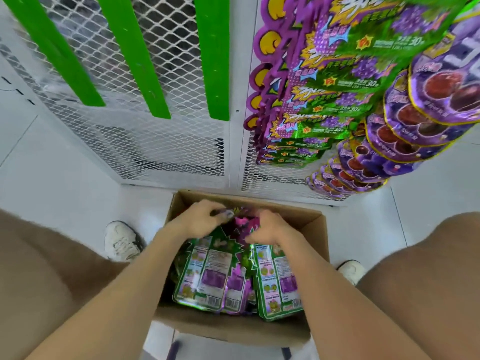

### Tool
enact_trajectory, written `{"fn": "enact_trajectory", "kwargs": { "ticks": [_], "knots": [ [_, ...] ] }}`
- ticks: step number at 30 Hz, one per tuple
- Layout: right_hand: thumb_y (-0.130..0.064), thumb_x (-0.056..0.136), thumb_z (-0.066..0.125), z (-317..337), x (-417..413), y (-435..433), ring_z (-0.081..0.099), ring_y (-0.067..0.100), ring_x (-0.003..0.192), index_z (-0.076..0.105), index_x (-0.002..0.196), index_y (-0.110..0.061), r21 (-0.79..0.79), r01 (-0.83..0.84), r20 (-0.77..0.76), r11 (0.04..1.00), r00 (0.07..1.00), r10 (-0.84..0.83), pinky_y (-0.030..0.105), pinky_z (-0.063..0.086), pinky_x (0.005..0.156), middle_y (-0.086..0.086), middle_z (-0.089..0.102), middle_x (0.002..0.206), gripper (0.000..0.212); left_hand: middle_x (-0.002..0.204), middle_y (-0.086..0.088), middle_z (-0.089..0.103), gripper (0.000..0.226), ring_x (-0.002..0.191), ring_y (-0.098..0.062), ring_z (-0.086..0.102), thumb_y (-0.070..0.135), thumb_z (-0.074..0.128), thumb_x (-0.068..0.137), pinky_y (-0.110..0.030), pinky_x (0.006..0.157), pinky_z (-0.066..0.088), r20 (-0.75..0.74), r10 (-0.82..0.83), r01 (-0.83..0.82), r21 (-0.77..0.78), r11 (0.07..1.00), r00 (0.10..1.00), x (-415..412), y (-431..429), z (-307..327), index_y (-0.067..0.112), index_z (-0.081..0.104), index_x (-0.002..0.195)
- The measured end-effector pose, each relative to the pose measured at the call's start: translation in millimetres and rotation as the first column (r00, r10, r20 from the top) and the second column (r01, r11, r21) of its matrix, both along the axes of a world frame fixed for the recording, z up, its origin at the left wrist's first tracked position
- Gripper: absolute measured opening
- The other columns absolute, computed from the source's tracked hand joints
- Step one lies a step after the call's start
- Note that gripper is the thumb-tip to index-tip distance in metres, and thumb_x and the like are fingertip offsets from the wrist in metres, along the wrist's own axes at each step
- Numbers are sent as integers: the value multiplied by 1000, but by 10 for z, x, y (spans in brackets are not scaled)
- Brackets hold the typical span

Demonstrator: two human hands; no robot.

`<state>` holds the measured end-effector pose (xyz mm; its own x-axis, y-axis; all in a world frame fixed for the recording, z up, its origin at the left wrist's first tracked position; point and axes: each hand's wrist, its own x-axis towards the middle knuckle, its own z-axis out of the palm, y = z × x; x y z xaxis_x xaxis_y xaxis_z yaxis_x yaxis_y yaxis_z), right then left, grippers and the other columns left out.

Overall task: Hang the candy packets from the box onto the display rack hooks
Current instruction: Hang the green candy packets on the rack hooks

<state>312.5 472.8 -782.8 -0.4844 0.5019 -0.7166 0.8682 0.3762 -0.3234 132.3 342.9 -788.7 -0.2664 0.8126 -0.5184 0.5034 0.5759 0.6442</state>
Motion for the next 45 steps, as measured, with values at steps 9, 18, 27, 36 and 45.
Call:
{"fn": "enact_trajectory", "kwargs": {
  "ticks": [9, 18, 27, 36, 45],
  "knots": [
    [-10, 96, 74, 440, 94, -171, 61, 32, 125, 58, 138, -5, -296, 356, -297, 886, 847, -440, 44, 49, 107, 1, 65, 122, 45, 105, -9, 79, 18, 94, -25, 72, 25, 74, 94, -54, 98, 56, 203, 200, -246, 235, 940, 959, -247, -506, 183, 15, 78, 109],
    [-15, 85, 75, 469, 189, 37, 69, 34, 110, 72, 117, -12, 224, 112, -323, 968, 946, -35, 42, 56, 92, 13, 75, 113, 33, 132, -11, 51, 51, 126, -36, 56, 14, 62, 95, -48, 103, 52, -421, -423, 265, -384, 884, 802, 44, -972, -204, 18, 48, 143],
    [-7, 93, 63, 477, -228, -110, 72, 34, 95, 77, 106, -10, 84, 40, -377, 996, 926, -5, 41, 57, 81, 16, 78, 100, 20, 131, -4, 65, 65, 126, -28, 63, 28, 80, 84, -42, 103, 52, -237, 70, -59, 57, 997, 969, -104, -991, 162, 21, 52, 142],
    [-9, 87, 58, 1527, -619, -124, 61, 20, 74, 69, 100, -15, 178, 178, -583, 968, 812, -42, 19, 39, 52, 4, 63, 91, 18, 110, -8, 74, 24, 105, -32, 68, 26, 66, 103, -37, 87, 49, -184, 560, -409, 510, 757, 808, -246, -343, 1490, 11, 70, 121],
    [-34, 84, 60, 2454, -495, -39, 58, 37, 74, 50, 76, -14, 704, 183, -481, 686, 833, 272, 35, 39, 60, 10, 57, 73, 24, 134, -8, 66, 59, 120, -27, 64, 39, 78, 92, -37, 101, 51, -207, 562, -287, 691, 663, 801, -166, 473, 2378, 7, 57, 138]
  ]
}}
